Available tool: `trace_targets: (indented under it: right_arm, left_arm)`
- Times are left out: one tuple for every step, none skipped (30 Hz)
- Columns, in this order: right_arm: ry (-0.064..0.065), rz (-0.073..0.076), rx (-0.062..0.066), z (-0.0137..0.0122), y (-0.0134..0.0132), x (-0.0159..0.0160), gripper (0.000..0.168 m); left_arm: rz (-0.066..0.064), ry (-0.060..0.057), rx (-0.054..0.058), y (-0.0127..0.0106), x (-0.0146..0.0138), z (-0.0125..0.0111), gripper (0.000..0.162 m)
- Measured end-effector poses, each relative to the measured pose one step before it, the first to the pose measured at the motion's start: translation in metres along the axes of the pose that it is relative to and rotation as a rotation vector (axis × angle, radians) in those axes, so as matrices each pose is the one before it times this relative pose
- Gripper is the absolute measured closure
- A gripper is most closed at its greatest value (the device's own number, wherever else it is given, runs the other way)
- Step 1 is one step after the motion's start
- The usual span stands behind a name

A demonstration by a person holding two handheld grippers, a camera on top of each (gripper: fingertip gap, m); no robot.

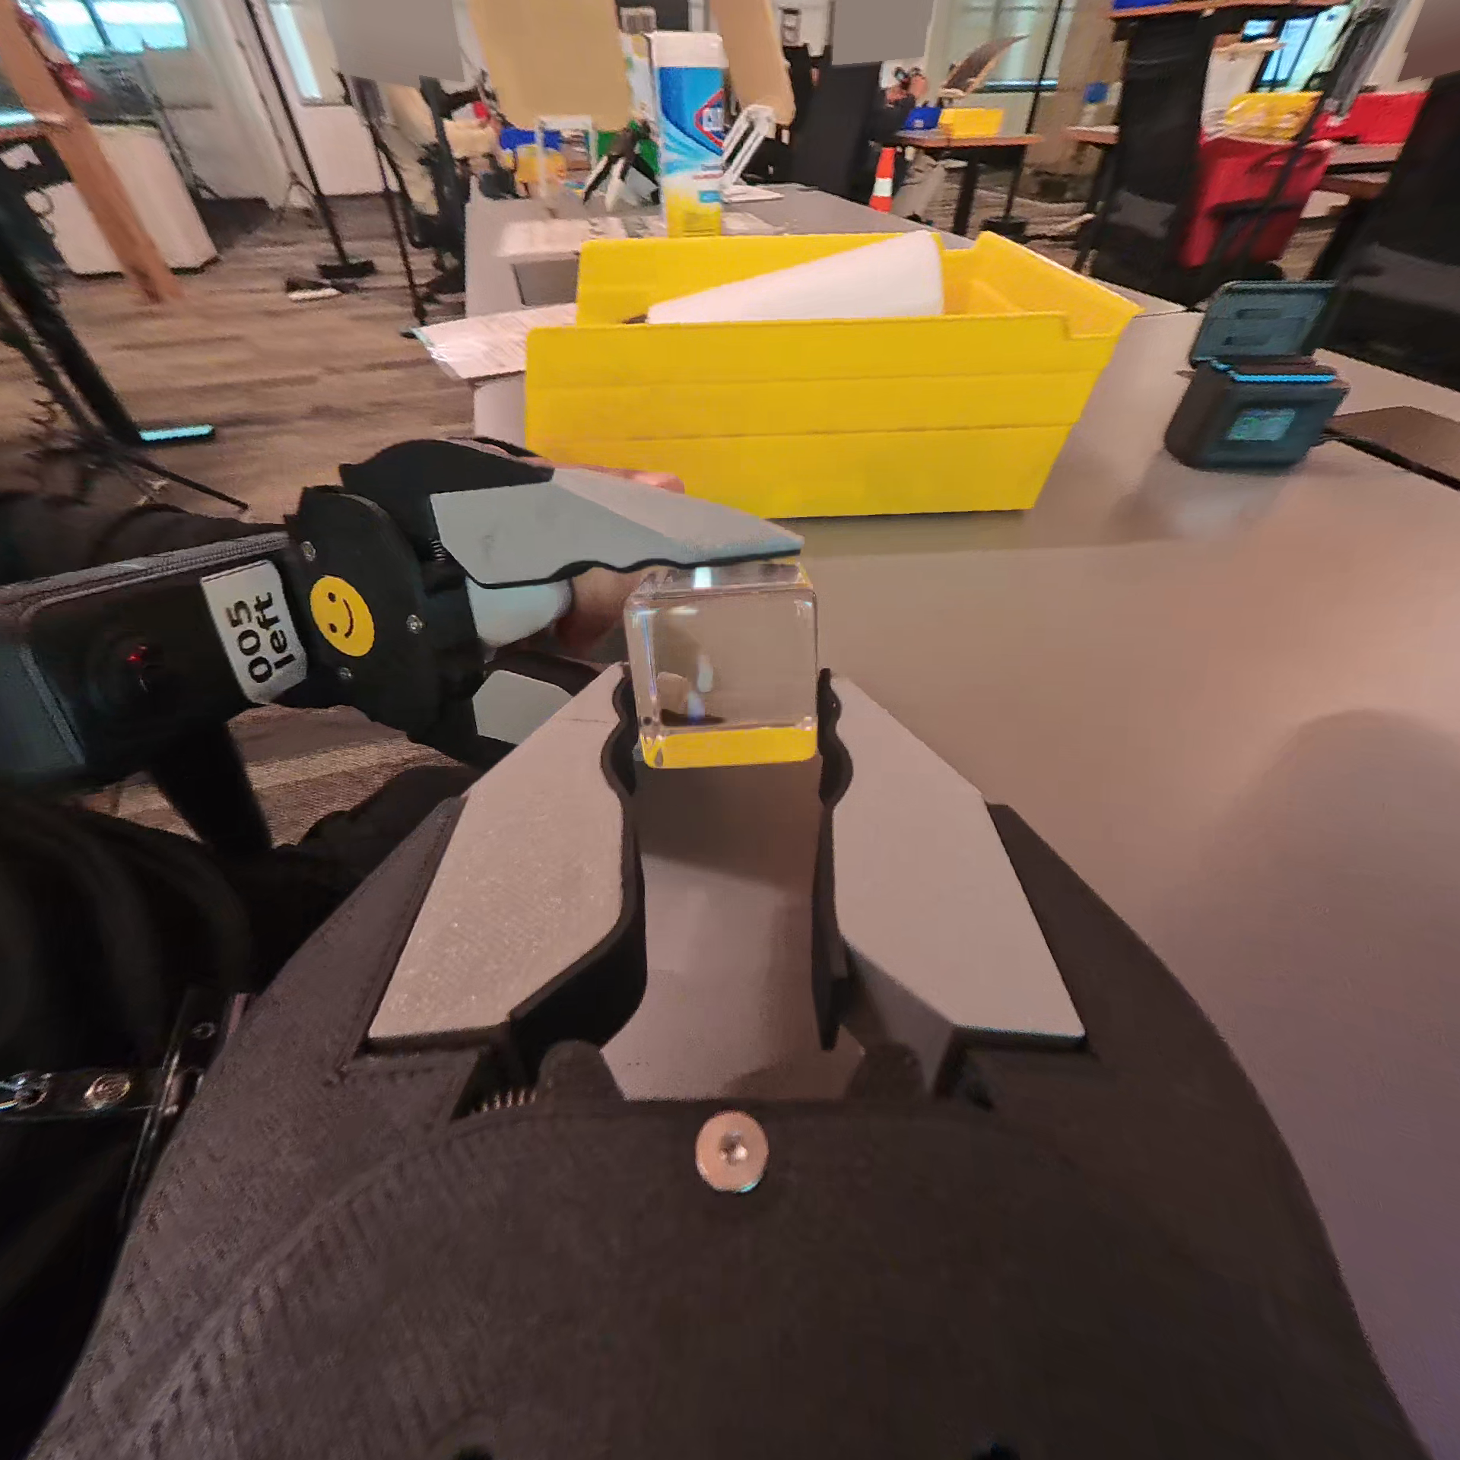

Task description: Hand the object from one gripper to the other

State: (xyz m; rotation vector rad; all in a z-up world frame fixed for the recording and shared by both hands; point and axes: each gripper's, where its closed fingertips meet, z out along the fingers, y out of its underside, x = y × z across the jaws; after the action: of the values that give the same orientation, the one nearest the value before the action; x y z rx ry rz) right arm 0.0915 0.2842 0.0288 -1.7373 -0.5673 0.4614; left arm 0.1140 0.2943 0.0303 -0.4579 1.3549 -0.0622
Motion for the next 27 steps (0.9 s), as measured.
trace_targets:
  right_arm:
    - [0.0154,-0.0027,0.0042,-0.00078,-0.00055,0.00257,0.127]
    - [0.0191,-0.0094,0.0085,-0.00108,-0.00113,0.00266,0.127]
    - [0.0258,-0.0171,0.0124,-0.00145,-0.00170,0.00291,0.128]
    - [0.0348,-0.0209,0.0070,-0.00117,-0.00111,0.00390,0.128]
    - [0.0379,-0.0247,-0.0061,-0.00033,0.00074,0.00399,0.128]
    - [0.0226,-0.0390,0.0015,-0.00099,-0.00038,0.00081,0.139]
    - [0.0599,-0.0461,0.0192,-0.00252,-0.00287,0.00567,0.150]
    - [0.0694,-0.0439,0.0192,-0.00314,-0.00322,0.00745,0.161]
    - [0.0318,-0.0236,0.0079,-0.00129,-0.00093,0.00322,0.168]
    - [0.0008,0.0008,-0.0251,0.00240,0.00449,0.00025,0.168]
    - [-0.0066,0.0182,-0.0592,0.00517,0.00872,0.00079,0.168]
    - [-0.0042,0.0249,-0.0635,0.00570,0.00898,0.00219,0.168]
    - [-0.0100,0.0232,-0.0444,0.00454,0.00615,0.00126,0.168]
    - [-0.0168,0.0146,-0.0147,0.00172,0.00196,-0.00042,0.168]
    - [-0.0105,0.0063,0.0132,-0.00123,-0.00162,-0.00059,0.168]
    - [0.0010,0.0026,0.0319,-0.00323,-0.00389,0.00049,0.168]
    - [0.0083,0.0039,0.0384,-0.00407,-0.00460,0.00144,0.168]
    - [0.0149,0.0098,0.0348,-0.00367,-0.00427,0.00289,0.168]
    - [0.0187,0.0166,0.0250,-0.00250,-0.00296,0.00428,0.160]
    - [0.0180,0.0213,0.0117,-0.00118,-0.00120,0.00472,0.153]
    - [0.0133,0.0231,0.0002,-0.00009,0.00023,0.00419,0.147]
    - [0.0078,0.0210,-0.0044,0.00025,0.00074,0.00333,0.142]
    - [0.0091,0.0172,-0.0041,0.00028,0.00067,0.00313,0.137]
    - [0.0144,0.0146,-0.0033,0.00010,0.00061,0.00355,0.131]
    - [0.0161,0.0136,-0.0034,0.00008,0.00059,0.00365,0.126]
    - [0.0128,0.0134,-0.0049,0.00032,0.00071,0.00316,0.120]
    - [0.0187,0.0161,-0.0116,0.00094,0.00163,0.00411,0.115]
  left_arm:
    - [-0.0029,0.0129,-0.0198,0.00378,0.00229,0.00158,0.123]
    - [-0.0024,0.0025,-0.0304,0.00566,0.00069,0.00171,0.126]
    - [-0.0028,-0.0054,-0.0311,0.00672,-0.00065,0.00217,0.130]
    - [-0.0119,0.0134,-0.0290,0.00628,0.00153,0.00222,0.133]
    - [-0.0221,0.0183,-0.0240,0.00443,0.00146,0.00183,0.137]
    - [-0.0202,-0.0032,-0.0113,0.00194,-0.00237,0.00072,0.137]
    - [-0.0263,-0.0043,-0.0001,0.00048,-0.00297,-0.00017,0.137]
    - [-0.0308,-0.0002,0.0027,0.00009,-0.00287,-0.00048,0.140]
    - [-0.0281,0.0025,0.0024,0.00022,-0.00236,-0.00040,0.147]
    - [-0.0162,0.0133,0.0008,0.00021,0.00027,0.00010,0.157]
    - [0.0046,0.0176,-0.0024,0.00046,0.00268,0.00047,0.157]
    - [0.0181,0.0059,-0.0058,0.00058,0.00251,0.00077,0.158]
    - [0.0224,0.0004,-0.0048,0.00037,0.00221,0.00047,0.159]
    - [0.0183,-0.0009,0.0002,-0.00015,0.00161,-0.00002,0.159]
    - [0.0105,-0.0017,0.0030,-0.00037,0.00079,-0.00035,0.159]
    - [0.0033,-0.0030,0.0008,-0.00002,-0.00015,-0.00013,0.158]
    - [0.0016,-0.0020,-0.0034,0.00077,-0.00030,0.00028,0.158]
    - [0.0019,-0.0025,-0.0040,0.00077,-0.00024,0.00029,0.158]
    - [0.0026,-0.0038,-0.0023,0.00056,-0.00038,0.00018,0.158]
    - [0.0028,-0.0046,-0.0024,0.00053,-0.00049,0.00004,0.158]
    - [-0.0014,-0.0060,-0.0016,0.00034,-0.00102,-0.00012,0.158]
    - [-0.0083,-0.0038,0.0010,0.00017,-0.00133,-0.00016,0.158]
    - [-0.0144,-0.0029,-0.0018,0.00055,-0.00179,-0.00011,0.158]
    - [-0.0190,-0.0001,-0.0053,0.00118,-0.00193,0.00014,0.158]
    - [-0.0232,0.0041,-0.0042,0.00099,-0.00165,0.00027,0.159]
    - [-0.0270,0.0062,-0.0051,0.00117,-0.00164,0.00028,0.161]
    - [-0.0299,0.0089,-0.0123,0.00209,-0.00164,0.00067,0.161]
